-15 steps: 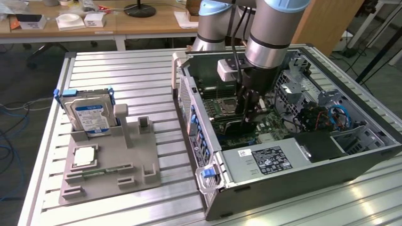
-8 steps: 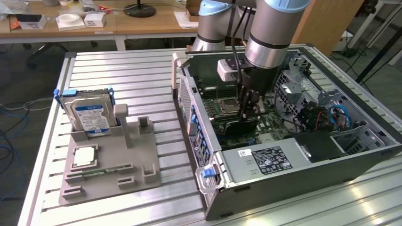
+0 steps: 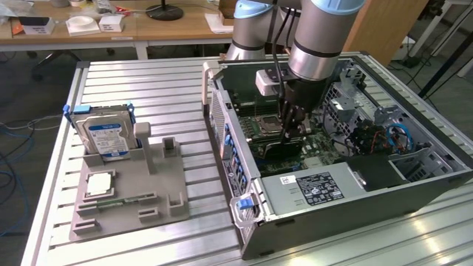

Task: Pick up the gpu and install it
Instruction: 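Press down on the gpu until it lock into place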

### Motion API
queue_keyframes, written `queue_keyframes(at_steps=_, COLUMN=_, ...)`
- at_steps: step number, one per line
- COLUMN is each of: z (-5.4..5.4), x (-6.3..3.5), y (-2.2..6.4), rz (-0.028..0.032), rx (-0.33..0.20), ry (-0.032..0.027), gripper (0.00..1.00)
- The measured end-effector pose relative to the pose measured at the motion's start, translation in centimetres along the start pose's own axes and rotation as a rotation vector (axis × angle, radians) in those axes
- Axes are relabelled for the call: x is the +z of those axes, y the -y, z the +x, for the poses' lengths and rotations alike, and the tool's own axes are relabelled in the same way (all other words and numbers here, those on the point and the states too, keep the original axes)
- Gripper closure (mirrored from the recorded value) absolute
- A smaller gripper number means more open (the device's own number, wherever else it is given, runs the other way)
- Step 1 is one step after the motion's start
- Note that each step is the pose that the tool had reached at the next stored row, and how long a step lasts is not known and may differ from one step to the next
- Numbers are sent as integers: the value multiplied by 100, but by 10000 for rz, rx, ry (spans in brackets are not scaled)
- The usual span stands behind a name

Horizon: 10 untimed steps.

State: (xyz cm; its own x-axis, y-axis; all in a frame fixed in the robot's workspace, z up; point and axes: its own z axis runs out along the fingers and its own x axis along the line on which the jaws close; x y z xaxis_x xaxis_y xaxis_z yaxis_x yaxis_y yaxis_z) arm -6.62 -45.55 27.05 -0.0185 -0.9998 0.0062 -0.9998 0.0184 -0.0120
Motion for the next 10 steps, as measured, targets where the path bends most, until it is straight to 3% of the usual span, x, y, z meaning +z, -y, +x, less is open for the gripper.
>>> queue_keyframes(at_steps=10, z=-1, x=30, y=-2, rz=2, rx=5, ry=16, gripper=89)
